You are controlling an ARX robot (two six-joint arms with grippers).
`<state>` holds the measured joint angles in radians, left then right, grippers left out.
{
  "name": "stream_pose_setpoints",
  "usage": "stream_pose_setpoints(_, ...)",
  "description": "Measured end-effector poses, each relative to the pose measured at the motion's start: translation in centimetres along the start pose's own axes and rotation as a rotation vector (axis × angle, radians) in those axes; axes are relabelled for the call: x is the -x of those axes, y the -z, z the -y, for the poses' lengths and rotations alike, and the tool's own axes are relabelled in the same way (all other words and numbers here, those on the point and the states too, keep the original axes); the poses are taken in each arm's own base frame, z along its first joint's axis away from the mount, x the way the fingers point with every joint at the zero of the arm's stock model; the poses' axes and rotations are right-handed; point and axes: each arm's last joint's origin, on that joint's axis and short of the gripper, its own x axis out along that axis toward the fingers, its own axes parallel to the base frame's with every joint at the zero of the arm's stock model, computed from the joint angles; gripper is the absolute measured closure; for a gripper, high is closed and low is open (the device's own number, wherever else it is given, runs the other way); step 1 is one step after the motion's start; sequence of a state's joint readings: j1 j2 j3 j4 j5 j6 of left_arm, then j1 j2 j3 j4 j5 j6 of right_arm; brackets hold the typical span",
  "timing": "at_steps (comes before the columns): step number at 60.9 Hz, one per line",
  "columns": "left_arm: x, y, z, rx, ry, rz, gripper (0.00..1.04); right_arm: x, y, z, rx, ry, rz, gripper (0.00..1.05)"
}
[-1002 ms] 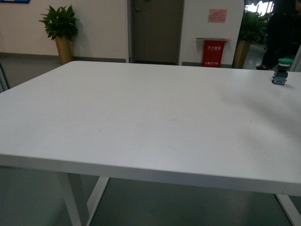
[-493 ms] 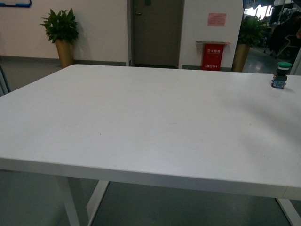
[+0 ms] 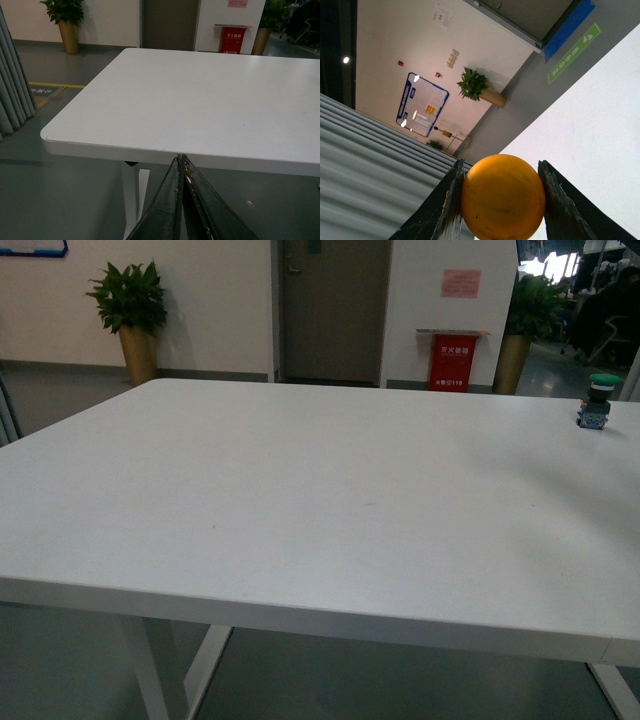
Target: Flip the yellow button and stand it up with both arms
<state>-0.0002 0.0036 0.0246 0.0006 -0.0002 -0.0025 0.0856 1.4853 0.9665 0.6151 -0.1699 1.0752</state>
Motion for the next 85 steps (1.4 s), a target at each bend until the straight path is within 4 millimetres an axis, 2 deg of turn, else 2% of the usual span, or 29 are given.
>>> stream_pose_setpoints(8, 0.0, 0.0, 0.0, 0.0, 0.0, 0.0, 0.74, 0.0, 0.0, 0.1, 0.023, 0.03, -0.004, 0.67)
stream_pose_setpoints(16, 0.0, 0.0, 0.0, 0.0, 0.0, 0.0, 0.53, -0.9, -0.6, -0.4, 0.133, 0.094, -0.005, 0.67)
stream_pose_setpoints(26, 0.0, 0.0, 0.0, 0.0, 0.0, 0.0, 0.23, -3.7, -3.0, -1.2, 0.432, 0.215, -0.012, 0.67)
stream_pose_setpoints(31, 0.0, 0.0, 0.0, 0.0, 0.0, 0.0, 0.08, -5.5, -5.0, -1.1, 0.633, 0.276, -0.032, 0.67)
stream_pose_setpoints(32, 0.0, 0.0, 0.0, 0.0, 0.0, 0.0, 0.05, -6.2, -5.9, -1.1, 0.703, 0.303, -0.038, 0.67)
stream_pose_setpoints(39, 0.0, 0.0, 0.0, 0.0, 0.0, 0.0, 0.06, -8.6, -9.7, -0.7, 0.917, 0.42, -0.07, 0.67)
stream_pose_setpoints(40, 0.0, 0.0, 0.0, 0.0, 0.0, 0.0, 0.06, -9.1, -10.7, -0.5, 0.951, 0.458, -0.078, 0.67)
stream_pose_setpoints(49, 0.0, 0.0, 0.0, 0.0, 0.0, 0.0, 0.06, -11.1, -14.8, 0.6, 1.043, 0.632, -0.156, 0.67)
stream_pose_setpoints(55, 0.0, 0.0, 0.0, 0.0, 0.0, 0.0, 0.06, -11.4, -15.9, 1.5, 1.036, 0.7, -0.223, 0.67)
stream_pose_setpoints(66, 0.0, 0.0, 0.0, 0.0, 0.0, 0.0, 0.06, -11.2, -15.1, 3.7, 0.989, 0.758, -0.296, 0.67)
stream_pose_setpoints(78, 0.0, 0.0, 0.0, 0.0, 0.0, 0.0, 0.06, -11.1, -11.8, 7.6, 0.916, 0.801, -0.402, 0.67)
stream_pose_setpoints(85, 0.0, 0.0, 0.0, 0.0, 0.0, 0.0, 0.06, -11.4, -10.5, 8.8, 0.916, 0.812, -0.409, 0.67)
